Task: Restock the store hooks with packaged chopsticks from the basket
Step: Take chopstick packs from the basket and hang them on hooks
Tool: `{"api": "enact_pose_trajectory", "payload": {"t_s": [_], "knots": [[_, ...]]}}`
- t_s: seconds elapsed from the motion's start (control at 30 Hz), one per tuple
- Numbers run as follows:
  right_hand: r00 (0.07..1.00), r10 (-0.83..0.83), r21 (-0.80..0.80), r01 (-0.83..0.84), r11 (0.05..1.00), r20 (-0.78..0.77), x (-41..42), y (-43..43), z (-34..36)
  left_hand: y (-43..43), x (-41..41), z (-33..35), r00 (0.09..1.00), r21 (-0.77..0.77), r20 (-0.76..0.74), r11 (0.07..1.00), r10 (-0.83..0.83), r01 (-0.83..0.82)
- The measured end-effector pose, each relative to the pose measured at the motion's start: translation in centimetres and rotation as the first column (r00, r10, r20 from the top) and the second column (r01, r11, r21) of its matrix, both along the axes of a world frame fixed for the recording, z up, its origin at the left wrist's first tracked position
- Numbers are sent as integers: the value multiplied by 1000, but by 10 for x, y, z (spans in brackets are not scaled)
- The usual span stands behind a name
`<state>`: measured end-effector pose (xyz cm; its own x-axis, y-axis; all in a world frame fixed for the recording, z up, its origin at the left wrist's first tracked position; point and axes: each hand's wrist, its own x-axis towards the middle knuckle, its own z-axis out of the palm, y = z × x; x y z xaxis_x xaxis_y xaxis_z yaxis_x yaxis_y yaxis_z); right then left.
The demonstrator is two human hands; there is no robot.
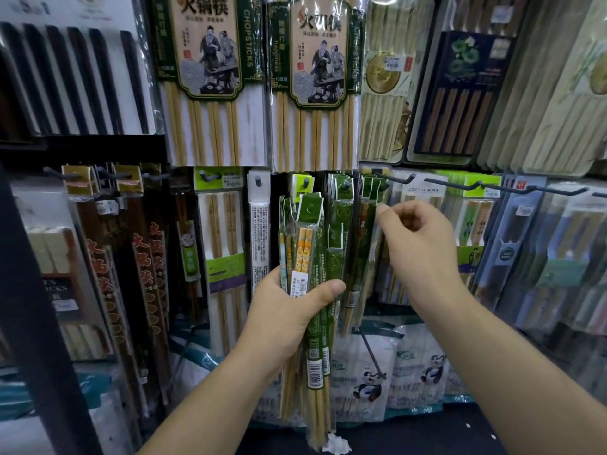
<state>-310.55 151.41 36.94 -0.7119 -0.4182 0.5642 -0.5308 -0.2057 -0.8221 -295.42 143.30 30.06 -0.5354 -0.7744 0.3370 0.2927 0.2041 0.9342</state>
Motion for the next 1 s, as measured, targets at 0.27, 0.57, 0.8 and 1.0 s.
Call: {"api": "enact_pose_trajectory", "payload": {"t_s": [0.27, 0.57, 0.8, 1.0], "knots": [[955, 283, 204, -262, 943, -83, 30, 6, -20, 1, 0, -3, 999, 8, -22, 999, -41, 41], [988, 91, -8, -91, 996, 124, -6, 4, 21, -1, 6, 0, 999, 1, 34, 999, 33, -33], [993, 63, 22, -65, 998, 105, -17, -4, 25, -1, 3, -2, 999, 32, 43, 999, 24, -26], [995, 49, 36, -52, 998, 82, -18, -8, 22, -1, 2, -3, 999, 27, 35, 1000, 7, -8]]}}
